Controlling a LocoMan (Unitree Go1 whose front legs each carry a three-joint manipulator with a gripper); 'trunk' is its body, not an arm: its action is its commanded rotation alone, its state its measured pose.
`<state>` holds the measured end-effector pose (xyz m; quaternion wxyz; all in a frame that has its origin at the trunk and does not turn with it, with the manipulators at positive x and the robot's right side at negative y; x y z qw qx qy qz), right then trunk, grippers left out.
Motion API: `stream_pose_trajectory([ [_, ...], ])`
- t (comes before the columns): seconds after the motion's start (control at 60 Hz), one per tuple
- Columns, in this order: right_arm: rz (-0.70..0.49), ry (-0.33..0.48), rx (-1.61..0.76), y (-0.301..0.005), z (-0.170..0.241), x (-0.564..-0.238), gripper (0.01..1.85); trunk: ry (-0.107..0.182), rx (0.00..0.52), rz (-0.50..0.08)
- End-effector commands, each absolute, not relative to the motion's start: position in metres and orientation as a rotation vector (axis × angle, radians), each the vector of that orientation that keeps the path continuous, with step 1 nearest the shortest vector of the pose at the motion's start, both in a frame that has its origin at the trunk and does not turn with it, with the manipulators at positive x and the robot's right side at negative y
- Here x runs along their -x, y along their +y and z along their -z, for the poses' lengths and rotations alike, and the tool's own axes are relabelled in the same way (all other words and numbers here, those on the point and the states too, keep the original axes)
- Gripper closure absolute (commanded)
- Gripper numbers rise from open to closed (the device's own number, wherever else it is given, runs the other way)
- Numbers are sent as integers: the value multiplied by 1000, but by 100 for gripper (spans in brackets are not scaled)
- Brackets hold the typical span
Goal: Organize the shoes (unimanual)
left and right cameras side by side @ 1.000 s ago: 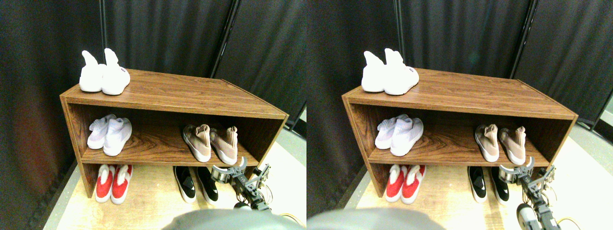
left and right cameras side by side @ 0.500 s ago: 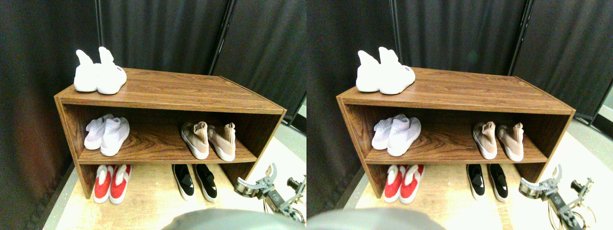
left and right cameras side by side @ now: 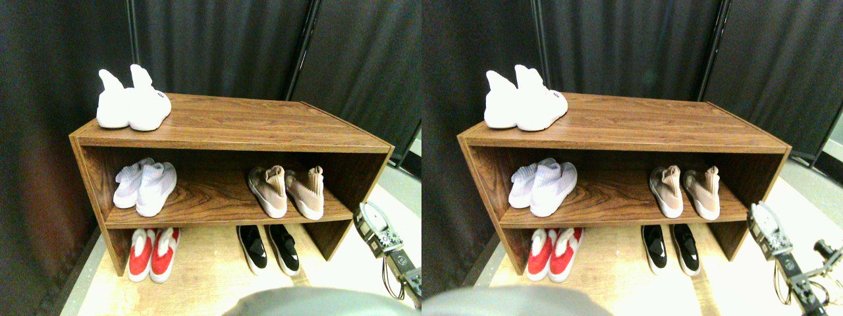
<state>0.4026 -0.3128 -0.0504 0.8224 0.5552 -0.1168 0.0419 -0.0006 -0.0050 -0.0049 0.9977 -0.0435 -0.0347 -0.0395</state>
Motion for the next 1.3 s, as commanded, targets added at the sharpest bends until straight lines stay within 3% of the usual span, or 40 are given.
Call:
stream_pose_trajectory([
  [0.017,-138,-287,-1189,-316,41,-409,180,-76,106,85],
  [0.167,-108,-306,-1162,-323,40,-431,180,-77,109,83],
  [0.267,-112,-270,-1162,-329,45,-453,180,-77,111,79],
  [0.533,58,-259,-1243,-330,65,-487,180,-70,116,68],
  [0.667,72,-247,-1228,-329,73,-500,180,-69,118,60],
  [1.083,113,-199,-1283,-309,83,-511,180,-67,128,48],
  [1.3,68,-109,-1285,-297,88,-515,180,-63,148,31],
])
